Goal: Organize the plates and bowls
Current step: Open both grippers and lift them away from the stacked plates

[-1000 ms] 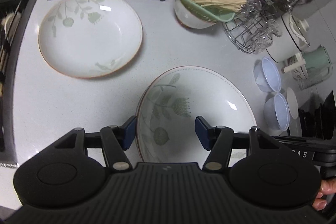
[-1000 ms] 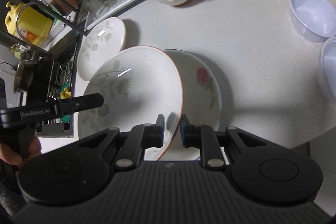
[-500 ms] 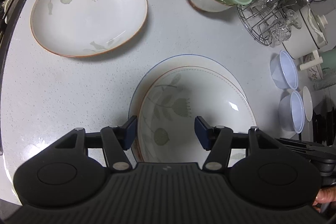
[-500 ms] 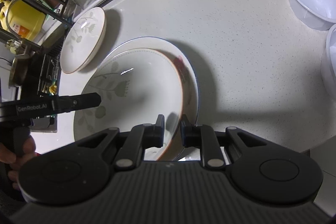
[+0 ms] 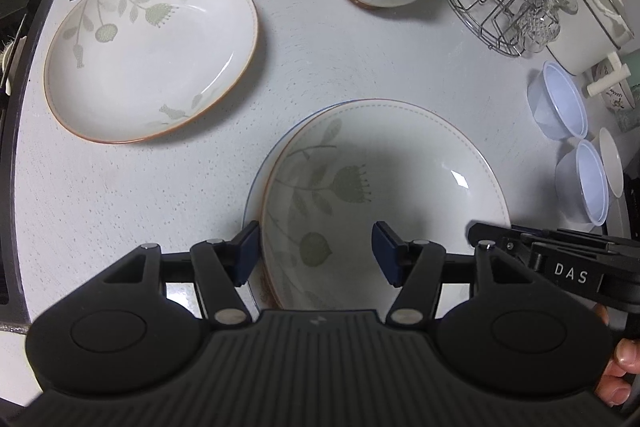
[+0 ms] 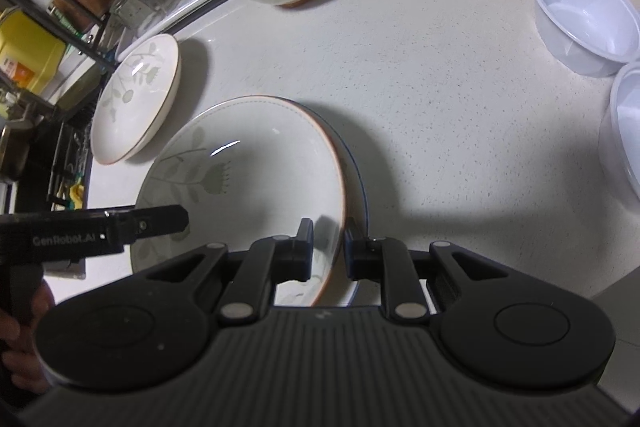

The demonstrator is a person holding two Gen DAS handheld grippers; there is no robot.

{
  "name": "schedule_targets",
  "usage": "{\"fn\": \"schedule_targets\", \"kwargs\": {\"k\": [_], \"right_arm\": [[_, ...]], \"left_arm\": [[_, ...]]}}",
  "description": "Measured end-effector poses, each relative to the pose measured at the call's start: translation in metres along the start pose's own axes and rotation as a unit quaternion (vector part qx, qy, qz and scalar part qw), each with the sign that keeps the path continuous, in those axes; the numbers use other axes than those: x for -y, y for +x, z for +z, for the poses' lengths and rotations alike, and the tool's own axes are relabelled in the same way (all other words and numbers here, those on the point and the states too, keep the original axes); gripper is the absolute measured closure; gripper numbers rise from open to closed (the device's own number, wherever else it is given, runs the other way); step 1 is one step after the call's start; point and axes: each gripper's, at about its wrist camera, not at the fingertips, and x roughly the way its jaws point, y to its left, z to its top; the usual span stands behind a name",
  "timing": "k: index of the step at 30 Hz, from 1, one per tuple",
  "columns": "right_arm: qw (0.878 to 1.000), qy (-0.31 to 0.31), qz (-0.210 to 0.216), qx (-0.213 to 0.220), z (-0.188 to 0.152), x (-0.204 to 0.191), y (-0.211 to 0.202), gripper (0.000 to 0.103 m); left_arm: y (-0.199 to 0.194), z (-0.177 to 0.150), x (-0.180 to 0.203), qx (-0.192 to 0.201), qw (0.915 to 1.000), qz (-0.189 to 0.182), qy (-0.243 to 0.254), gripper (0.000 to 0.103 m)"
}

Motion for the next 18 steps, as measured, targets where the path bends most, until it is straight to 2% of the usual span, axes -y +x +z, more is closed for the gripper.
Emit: {"fn": "schedule_targets", "kwargs": {"k": [3,8,18], "right_arm": [[1.000,0.009,0.001,0.000,-0.003,0.002,0.001,0.085],[1.000,0.025,0.010,-0.003,-0.005,0.005,0.004,0.085],[0.999,0.032,0.008,-0.005,-0.002,0.003,0.007,0.085]], "left_arm": [[-0.002,0.000,-0.010,-0.001,0.9994,-0.016,-0.030,0.039],[-0.005,0.000,-0.030,-0.010,0.9939,-0.054,-0.095,0.039],[-0.019,-0.005,-0.036,-0.018,0.9922,-0.057,-0.109,0.039]]}}
